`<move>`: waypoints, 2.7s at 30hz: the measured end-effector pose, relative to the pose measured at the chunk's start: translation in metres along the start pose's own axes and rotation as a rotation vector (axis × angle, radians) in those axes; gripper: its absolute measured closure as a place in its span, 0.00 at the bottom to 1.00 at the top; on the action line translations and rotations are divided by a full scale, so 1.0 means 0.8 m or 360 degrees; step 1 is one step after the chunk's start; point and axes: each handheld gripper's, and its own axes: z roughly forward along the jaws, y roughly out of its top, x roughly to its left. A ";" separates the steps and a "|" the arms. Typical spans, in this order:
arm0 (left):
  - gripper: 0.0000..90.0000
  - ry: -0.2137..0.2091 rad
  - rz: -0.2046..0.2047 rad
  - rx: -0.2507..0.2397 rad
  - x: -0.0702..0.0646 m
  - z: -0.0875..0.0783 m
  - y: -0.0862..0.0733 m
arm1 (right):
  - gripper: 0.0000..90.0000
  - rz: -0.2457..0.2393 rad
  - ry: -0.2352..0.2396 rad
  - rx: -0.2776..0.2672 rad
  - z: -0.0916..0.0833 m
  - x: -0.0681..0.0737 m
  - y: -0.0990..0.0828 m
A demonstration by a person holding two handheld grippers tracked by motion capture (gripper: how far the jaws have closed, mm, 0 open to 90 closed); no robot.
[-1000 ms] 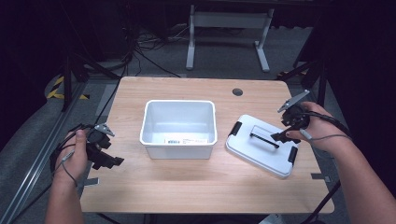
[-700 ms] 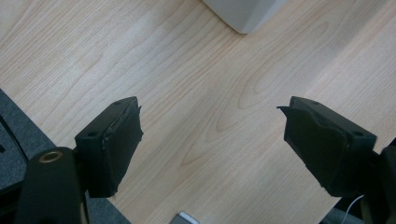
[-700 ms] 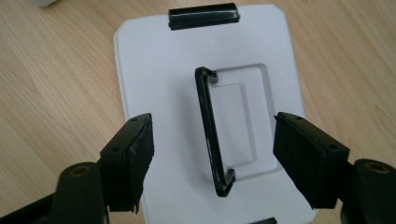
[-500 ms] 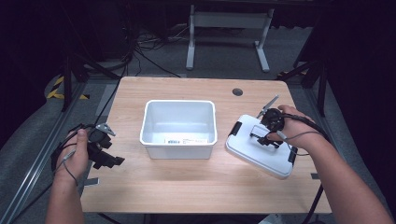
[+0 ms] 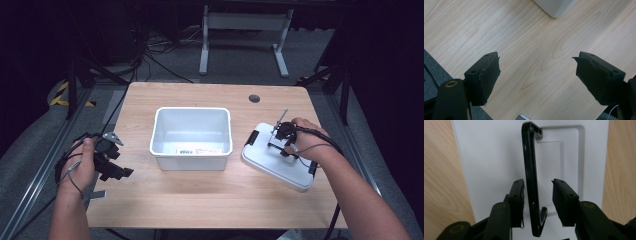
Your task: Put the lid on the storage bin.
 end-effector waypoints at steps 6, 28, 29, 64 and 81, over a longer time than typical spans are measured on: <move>0.22 -0.0013 -0.0015 0.0007 0.000 0.001 0.000 | 0.87 -0.0039 -0.0021 0.0020 0.000 -0.001 0.000; 0.22 -0.0005 0.0003 0.0009 0.001 0.003 0.002 | 0.95 -0.0110 -0.0077 -0.0106 -0.055 -0.008 -0.011; 0.22 -0.0003 0.0005 0.0009 0.001 0.003 0.002 | 0.95 -0.0112 -0.0076 -0.0108 -0.060 -0.008 -0.012; 0.22 -0.0008 0.0014 0.0010 0.001 0.003 0.004 | 0.95 -0.0278 -0.0106 -0.0317 -0.193 0.006 0.015; 0.22 -0.0008 0.0005 0.0000 0.001 0.001 0.003 | 0.95 -0.0525 -0.0091 -0.0409 -0.237 0.049 0.096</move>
